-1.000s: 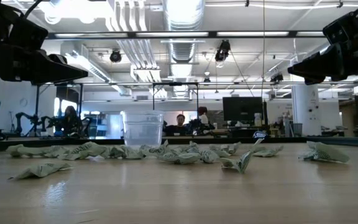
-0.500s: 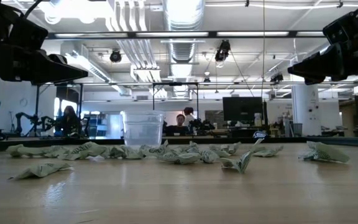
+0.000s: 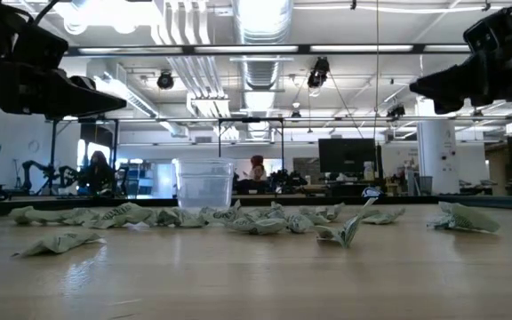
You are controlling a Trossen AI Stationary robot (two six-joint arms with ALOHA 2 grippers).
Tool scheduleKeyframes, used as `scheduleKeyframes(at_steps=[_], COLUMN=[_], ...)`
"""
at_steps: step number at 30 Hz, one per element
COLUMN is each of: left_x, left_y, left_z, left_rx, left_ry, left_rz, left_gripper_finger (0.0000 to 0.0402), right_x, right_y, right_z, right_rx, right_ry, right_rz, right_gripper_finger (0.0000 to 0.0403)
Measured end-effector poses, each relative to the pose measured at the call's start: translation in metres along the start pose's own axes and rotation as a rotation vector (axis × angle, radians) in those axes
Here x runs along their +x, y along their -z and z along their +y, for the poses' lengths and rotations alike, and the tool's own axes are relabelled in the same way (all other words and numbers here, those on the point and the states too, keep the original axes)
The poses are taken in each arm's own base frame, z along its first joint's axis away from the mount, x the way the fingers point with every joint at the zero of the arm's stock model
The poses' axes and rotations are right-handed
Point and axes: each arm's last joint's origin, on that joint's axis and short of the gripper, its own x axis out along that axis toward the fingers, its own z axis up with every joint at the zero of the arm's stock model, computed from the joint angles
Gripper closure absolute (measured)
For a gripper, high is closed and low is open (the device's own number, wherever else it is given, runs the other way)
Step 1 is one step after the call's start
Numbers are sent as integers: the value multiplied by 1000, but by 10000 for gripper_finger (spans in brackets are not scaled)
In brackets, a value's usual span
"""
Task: Pick and place Stevia / Truvia into bins
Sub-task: Put the stevia packet into the transparent container
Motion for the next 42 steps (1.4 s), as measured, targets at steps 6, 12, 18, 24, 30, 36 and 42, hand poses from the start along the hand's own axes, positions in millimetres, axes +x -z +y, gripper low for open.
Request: scheduleKeyframes(at_steps=[6,12,18,24,30,36,42], left_x=[0,-1,-2,-3,-3,0,3], left_y=[-8,-12,-17,-21,-25,-16,-3], left_z=[2,3,4,5,6,2,-4], left_rx=[-111,-139,-146,-152,-157,-129,-52], left_ry=[-13,-17,-26,-35,-43,32,145], left_rz=[-84,-123,-175,-220,-267,-176,-19], left_gripper_finger=[265,265,265,265,265,265,265], right_x=[0,0,0,0,-1,-1,-1], right_y=[-6,-6,-6,-6,-11,-11,-12], right_z=[0,0,0,0,-1,-1,-1], right_rx=[229,232,108,96,33,-60,-163], right_ry=[-7,-7,-2,-1,16,24,35], right_rz=[-60,-60,-60,-65,-111,-113,-120], right_gripper_finger=[316,316,316,316,316,316,316])
